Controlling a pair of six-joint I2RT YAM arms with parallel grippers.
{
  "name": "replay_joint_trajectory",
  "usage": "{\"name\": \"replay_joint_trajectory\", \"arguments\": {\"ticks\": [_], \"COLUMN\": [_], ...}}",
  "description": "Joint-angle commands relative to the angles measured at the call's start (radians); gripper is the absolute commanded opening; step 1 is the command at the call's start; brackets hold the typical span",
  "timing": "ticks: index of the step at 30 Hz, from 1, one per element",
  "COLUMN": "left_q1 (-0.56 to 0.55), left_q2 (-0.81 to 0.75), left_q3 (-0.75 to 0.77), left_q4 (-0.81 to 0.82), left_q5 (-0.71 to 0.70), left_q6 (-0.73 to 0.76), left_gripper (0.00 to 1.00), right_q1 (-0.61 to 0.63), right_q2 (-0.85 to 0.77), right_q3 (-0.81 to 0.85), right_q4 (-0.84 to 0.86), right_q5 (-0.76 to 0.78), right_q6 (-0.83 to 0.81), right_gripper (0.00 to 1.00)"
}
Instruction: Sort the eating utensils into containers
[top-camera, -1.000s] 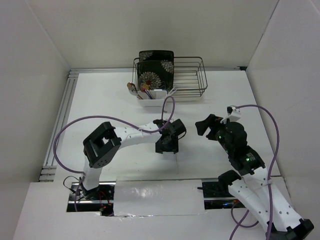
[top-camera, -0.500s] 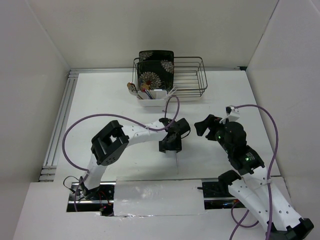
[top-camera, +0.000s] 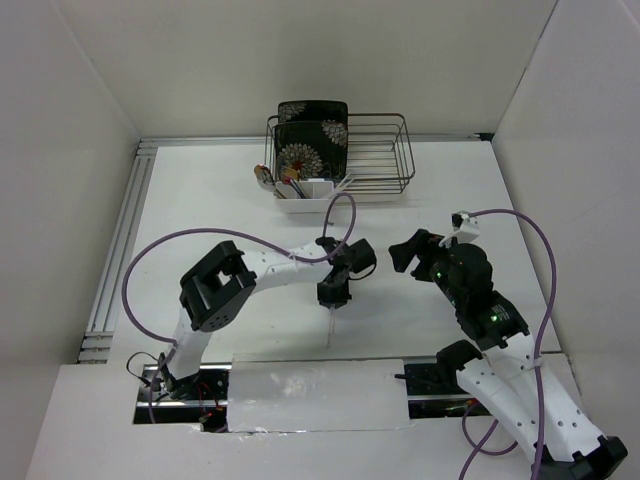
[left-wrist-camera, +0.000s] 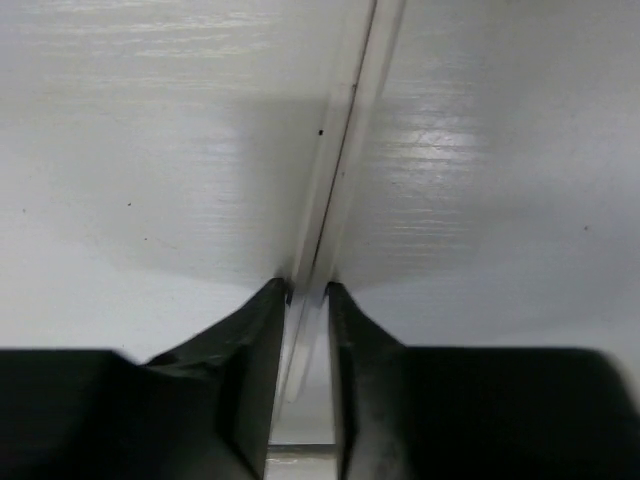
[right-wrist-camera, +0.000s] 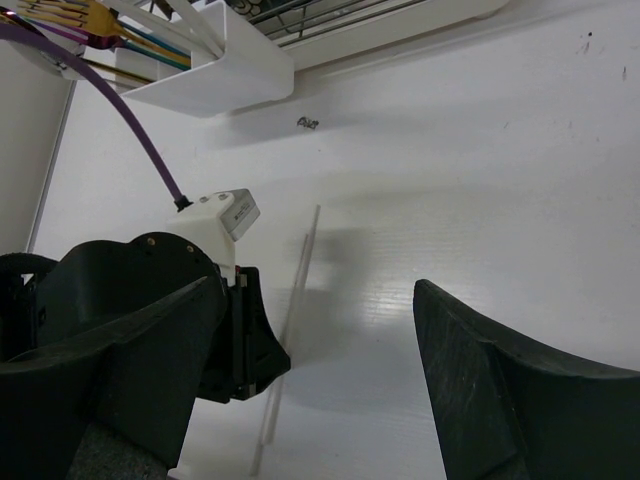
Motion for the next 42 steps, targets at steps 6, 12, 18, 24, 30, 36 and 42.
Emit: {"name": "replay_joint_trajectory", "arguments": {"ticks": [6,12,18,24,30,36,42], "left_q1": [-0.002,0.005,0.013,0.039,0.051,0.051,0.051], "left_q2": [-0.016,-0.171,-0.343,-0.431,-0.471,-0.477,-0.474], "left_q3": [-0.107,-0.226,-0.384,-0.474,-0.514,-0.500,-0.473], "left_q4": [0.060,0.241,0.442,0.570,0.672,0.706,0.735], "left_q5": [0.017,0.075,0.130,0.196,0.245,0.288,0.324], "left_q6": [0.061,0.194,0.303,0.356,0.391,0.406,0.426], "left_gripper": [0.25,0.24,0.24,0.24,0.24,0.24,0.23], "right_q1": [-0.003,-0.002,0.000,0.000,0.012,0.038,0.092], "right_q2": [0.022,0.068,0.199,0.303,0.357,0.413,0.475], "right_q3": [-0.010,-0.033,-0.054,-0.083,-0.103,-0.123,-0.102], "right_q4": [0.028,0.052,0.133,0.230,0.304,0.360,0.396], "right_q5": [-0.008,-0.120,-0.272,-0.361,-0.414,-0.414,-0.347], "right_q6": [-0.012,-0.024,0.003,0.018,0.018,0.026,0.022], "right_gripper": [0.85,0.85,0.84,0.83,0.82,0.82,0.79]}}
